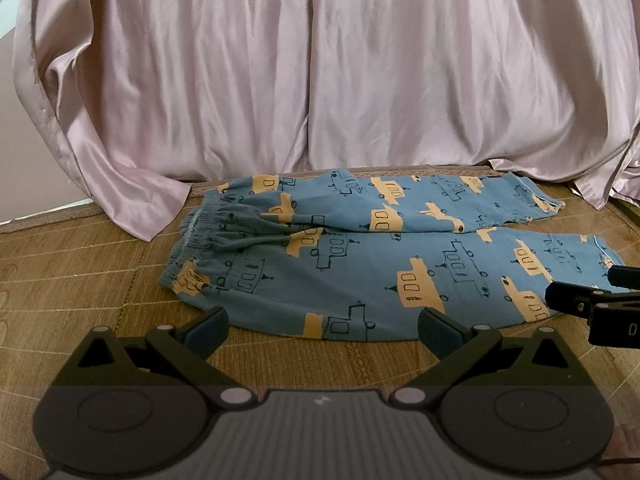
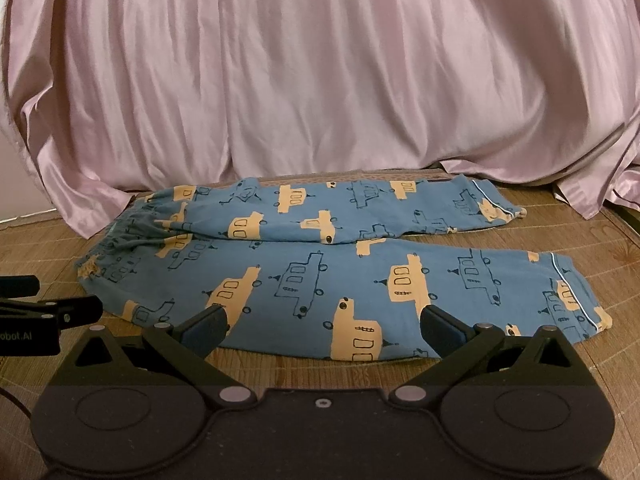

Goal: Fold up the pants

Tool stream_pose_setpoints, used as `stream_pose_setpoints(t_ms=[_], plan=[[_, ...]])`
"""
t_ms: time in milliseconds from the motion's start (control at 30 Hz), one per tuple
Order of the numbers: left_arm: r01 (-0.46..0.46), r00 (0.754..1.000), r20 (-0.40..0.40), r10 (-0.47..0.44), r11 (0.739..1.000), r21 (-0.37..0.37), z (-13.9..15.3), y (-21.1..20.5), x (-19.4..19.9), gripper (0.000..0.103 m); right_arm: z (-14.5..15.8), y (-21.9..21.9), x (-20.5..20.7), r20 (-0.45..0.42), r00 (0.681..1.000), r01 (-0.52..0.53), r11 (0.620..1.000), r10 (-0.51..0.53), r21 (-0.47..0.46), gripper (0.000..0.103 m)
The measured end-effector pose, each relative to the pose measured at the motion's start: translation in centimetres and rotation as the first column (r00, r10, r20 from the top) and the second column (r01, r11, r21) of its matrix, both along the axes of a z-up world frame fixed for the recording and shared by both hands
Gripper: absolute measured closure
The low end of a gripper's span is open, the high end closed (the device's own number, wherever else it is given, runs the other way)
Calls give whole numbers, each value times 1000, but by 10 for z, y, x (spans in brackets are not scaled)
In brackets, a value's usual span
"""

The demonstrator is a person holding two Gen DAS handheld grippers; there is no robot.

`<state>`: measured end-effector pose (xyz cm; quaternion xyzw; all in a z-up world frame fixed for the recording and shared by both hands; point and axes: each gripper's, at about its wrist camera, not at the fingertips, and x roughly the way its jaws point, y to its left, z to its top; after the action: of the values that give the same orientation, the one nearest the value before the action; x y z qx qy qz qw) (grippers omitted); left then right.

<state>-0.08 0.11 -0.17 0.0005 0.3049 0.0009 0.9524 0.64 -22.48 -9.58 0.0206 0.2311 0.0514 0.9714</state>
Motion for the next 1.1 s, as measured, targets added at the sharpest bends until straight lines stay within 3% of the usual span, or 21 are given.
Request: stream_pose_setpoints(t_ms=[867,1100], plan=[[-7,1000,-16,7,1000,0,-5,2,1,0,-3,-2,1,-15,1000,-1,1000,1,9,1],[-16,998,-53,14,999,-43,-8,8,6,0,-2,-1,5,-34,999,-20,1000,20,12,1]])
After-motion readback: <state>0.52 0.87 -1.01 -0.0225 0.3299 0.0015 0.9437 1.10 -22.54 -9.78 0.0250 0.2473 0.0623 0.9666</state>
